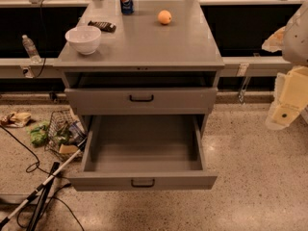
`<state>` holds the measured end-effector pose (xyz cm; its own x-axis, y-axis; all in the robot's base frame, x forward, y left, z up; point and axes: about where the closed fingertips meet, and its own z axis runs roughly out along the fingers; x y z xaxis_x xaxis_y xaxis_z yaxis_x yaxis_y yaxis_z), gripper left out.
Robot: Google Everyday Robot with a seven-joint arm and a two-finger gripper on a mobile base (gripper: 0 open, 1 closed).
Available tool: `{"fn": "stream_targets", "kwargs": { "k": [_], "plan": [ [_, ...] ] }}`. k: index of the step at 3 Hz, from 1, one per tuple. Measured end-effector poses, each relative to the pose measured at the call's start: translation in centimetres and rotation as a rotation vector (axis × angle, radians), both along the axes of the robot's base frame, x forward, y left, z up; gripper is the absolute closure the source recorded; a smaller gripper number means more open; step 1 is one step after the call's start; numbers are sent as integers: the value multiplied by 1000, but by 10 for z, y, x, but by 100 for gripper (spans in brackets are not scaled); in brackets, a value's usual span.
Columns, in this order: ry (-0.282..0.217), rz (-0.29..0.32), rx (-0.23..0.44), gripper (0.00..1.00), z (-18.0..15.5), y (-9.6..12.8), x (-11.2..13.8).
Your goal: Place orange into middle drawer
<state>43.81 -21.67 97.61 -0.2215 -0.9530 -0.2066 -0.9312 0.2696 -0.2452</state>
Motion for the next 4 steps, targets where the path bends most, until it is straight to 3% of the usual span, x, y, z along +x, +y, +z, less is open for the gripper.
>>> {"fn": "stream_targets", "kwargs": {
  "k": [2, 3, 4],
  "plan": [
    [-19, -26, 12, 0, -4, -2, 10],
    [-47, -57, 107, 0, -39, -15, 42],
    [-170, -79, 263, 0, -50, -21, 102]
  ]
}}
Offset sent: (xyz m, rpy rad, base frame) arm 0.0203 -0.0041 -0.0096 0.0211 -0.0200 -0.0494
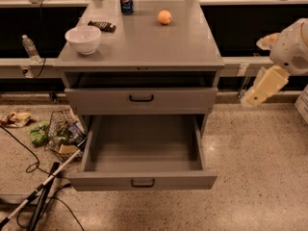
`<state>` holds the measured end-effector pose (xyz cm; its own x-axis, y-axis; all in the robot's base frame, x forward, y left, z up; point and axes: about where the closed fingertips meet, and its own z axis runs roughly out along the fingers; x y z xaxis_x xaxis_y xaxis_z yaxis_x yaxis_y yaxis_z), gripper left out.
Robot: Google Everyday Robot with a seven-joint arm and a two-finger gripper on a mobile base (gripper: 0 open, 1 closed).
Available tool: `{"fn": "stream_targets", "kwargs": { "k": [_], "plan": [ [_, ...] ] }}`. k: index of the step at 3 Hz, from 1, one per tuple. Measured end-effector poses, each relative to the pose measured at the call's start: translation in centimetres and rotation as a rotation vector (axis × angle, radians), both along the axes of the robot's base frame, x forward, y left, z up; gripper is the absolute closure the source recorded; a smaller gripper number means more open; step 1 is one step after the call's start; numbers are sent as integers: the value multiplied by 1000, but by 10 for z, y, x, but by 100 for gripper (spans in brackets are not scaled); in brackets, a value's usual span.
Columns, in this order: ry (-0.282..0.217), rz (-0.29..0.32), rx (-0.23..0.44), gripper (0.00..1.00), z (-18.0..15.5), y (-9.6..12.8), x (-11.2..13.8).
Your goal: Place orange into middle drawer
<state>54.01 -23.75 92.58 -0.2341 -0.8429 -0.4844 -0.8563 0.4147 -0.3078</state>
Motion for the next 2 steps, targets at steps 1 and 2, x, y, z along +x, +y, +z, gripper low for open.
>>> {"fn": "stream_targets", "kwargs": {
  "k": [1, 2],
  "plan": [
    [-142, -39, 138, 0, 3, 1, 66],
    [-200, -105, 283, 0, 1, 3, 126]
  ]
}}
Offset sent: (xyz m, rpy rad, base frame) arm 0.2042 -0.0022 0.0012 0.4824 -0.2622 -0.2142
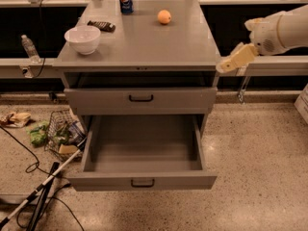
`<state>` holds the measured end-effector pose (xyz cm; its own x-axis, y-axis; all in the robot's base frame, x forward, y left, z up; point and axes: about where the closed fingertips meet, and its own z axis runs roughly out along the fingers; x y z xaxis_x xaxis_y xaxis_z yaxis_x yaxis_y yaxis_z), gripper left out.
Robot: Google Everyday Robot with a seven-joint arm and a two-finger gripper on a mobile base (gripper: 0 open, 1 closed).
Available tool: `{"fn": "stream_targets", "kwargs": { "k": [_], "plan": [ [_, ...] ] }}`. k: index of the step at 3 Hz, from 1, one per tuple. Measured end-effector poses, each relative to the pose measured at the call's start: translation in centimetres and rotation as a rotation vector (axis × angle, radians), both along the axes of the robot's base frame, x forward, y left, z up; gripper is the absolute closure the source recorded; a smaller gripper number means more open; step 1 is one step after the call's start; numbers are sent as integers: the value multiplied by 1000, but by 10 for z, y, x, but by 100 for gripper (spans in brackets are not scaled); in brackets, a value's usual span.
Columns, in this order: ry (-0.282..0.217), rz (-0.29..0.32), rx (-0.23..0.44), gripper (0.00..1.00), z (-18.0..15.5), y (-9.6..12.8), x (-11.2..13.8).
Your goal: Place orange into middle drawer
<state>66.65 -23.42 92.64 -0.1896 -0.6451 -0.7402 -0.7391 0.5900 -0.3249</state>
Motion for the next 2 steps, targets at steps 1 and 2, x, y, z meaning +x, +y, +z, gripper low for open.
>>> {"fn": "stream_targets", "kwargs": {
  "k": [1, 2],
  "plan": [
    [6, -47, 199, 0, -15, 21, 75],
    [-12, -42, 299, 0, -10, 44, 121]
  ]
}}
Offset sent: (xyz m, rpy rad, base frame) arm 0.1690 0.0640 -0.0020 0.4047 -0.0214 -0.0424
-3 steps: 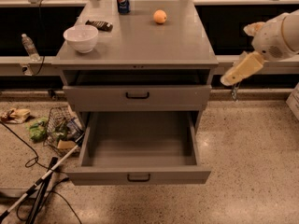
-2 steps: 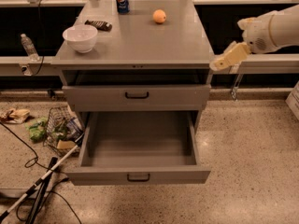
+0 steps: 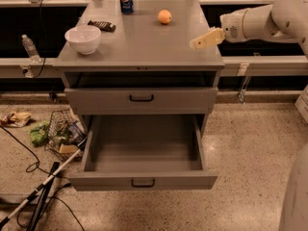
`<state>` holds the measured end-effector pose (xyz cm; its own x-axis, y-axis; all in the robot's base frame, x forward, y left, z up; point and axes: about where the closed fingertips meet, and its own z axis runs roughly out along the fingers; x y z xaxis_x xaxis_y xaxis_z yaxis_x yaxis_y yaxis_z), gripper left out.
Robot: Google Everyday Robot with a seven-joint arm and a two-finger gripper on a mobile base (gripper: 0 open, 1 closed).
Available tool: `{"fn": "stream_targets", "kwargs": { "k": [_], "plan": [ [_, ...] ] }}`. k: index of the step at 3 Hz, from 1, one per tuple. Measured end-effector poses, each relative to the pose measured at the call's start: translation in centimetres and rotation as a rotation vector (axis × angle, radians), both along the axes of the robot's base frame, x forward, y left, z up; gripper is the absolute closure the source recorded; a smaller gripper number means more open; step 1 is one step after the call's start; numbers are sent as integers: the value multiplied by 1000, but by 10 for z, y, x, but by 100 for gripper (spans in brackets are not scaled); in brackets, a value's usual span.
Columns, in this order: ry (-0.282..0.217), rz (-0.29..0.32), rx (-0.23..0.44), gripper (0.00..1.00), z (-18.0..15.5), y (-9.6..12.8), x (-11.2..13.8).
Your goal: Place orange into middle drawer
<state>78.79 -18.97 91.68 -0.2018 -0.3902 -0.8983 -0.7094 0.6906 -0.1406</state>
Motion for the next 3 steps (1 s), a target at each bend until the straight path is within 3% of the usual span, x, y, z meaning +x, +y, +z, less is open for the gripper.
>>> {"fn": "stream_targets", "kwargs": {
  "k": [1, 2, 3],
  "plan": [
    [1, 2, -9, 0, 0, 0, -3],
    [7, -42, -9, 0, 5, 5, -11],
    [-20, -124, -6, 0, -17, 24, 12]
  ]
}}
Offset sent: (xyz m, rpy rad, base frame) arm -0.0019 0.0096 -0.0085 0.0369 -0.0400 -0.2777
